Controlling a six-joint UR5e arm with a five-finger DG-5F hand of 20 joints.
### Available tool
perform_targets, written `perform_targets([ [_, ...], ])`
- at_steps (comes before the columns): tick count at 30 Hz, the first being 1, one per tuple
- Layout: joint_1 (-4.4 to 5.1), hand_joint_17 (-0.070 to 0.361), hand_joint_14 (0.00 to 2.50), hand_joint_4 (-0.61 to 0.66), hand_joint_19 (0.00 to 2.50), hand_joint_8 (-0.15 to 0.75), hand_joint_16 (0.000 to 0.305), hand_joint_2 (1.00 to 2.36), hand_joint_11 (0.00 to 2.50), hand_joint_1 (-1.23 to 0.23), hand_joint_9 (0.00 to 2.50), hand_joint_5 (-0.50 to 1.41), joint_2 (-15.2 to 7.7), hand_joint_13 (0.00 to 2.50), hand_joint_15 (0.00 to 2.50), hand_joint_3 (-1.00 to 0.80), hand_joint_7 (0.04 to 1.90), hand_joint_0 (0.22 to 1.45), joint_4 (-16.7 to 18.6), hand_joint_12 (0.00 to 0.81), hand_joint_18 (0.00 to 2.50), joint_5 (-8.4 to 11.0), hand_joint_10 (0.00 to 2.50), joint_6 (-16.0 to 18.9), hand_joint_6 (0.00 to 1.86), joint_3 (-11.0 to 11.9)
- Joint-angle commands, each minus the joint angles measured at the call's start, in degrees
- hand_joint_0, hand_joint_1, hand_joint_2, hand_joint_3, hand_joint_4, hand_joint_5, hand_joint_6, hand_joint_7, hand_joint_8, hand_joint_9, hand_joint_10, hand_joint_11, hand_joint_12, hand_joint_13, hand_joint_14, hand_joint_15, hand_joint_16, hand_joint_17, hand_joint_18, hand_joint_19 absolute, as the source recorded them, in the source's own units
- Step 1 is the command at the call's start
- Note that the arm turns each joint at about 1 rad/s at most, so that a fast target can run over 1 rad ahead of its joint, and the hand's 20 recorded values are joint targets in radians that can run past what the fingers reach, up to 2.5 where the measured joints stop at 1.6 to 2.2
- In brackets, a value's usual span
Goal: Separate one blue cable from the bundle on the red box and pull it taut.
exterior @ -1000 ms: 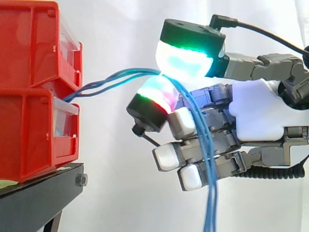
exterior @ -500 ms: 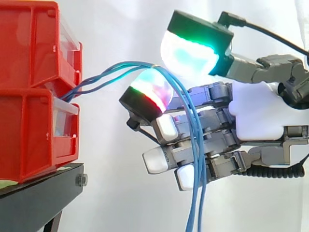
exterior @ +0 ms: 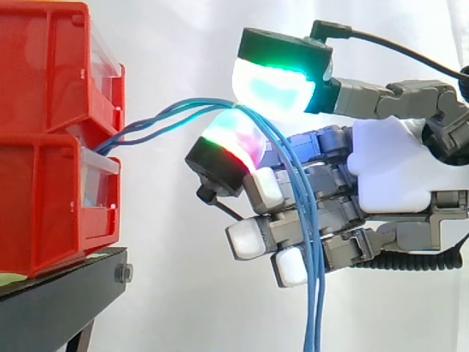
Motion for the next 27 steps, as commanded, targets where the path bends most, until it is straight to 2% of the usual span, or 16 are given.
perform_targets([
  [1,-0.01,0.121,0.01,0.19,0.61,0.354,0.054,1.02,0.65,-0.75,0.95,-0.19,-0.03,0.96,0.43,-0.21,1.08,0.62,0.02,0.396,0.82,-0.01,0.02,-0.02,0.87,0.07],
  [5,-0.01,0.121,0.01,0.17,0.61,0.347,0.054,1.02,0.65,-0.79,0.91,-0.2,-0.03,0.94,0.43,-0.19,1.06,0.63,0.02,0.392,0.81,-0.01,0.01,-0.02,0.87,0.07],
  [8,-0.01,0.121,0.01,0.2,0.62,0.345,0.054,1.02,0.66,-0.77,0.93,-0.2,-0.03,0.94,0.42,-0.25,1.05,0.62,0.11,0.392,0.81,-0.01,0.02,-0.02,0.87,0.07],
  [11,0.08,0.122,0.01,0.22,0.61,0.367,0.054,1.01,0.65,-0.66,1.02,-0.17,-0.03,0.97,0.42,-0.41,1.08,0.58,0.11,0.399,0.81,-0.01,0.02,-0.02,0.85,0.07],
  [19,0.08,0.128,0.01,0.23,0.61,0.383,0.057,1.0,0.66,-0.55,1.05,-0.17,-0.03,0.98,0.42,-0.5,1.08,0.53,0.02,0.412,0.82,0.43,0.01,-0.02,0.84,0.07],
  [22,0.08,0.133,0.01,0.24,0.6,0.392,0.059,1.0,0.65,-0.57,1.05,-0.17,-0.03,0.99,0.42,-0.5,1.08,0.51,0.02,0.421,0.84,0.43,0.01,-0.02,0.84,0.07],
  [23,0.08,0.133,0.01,0.25,0.6,0.394,0.059,1.0,0.65,-0.63,1.05,-0.17,-0.03,0.99,0.42,-0.5,1.08,0.5,0.02,0.422,0.85,0.43,0.02,-0.02,0.84,0.07],
  [27,0.08,0.126,0.01,0.24,0.6,0.373,0.056,1.0,0.65,-0.74,1.01,-0.18,-0.03,0.98,0.43,-0.5,1.08,0.55,0.02,0.405,0.82,0.43,0.02,-0.02,0.85,0.07],
])
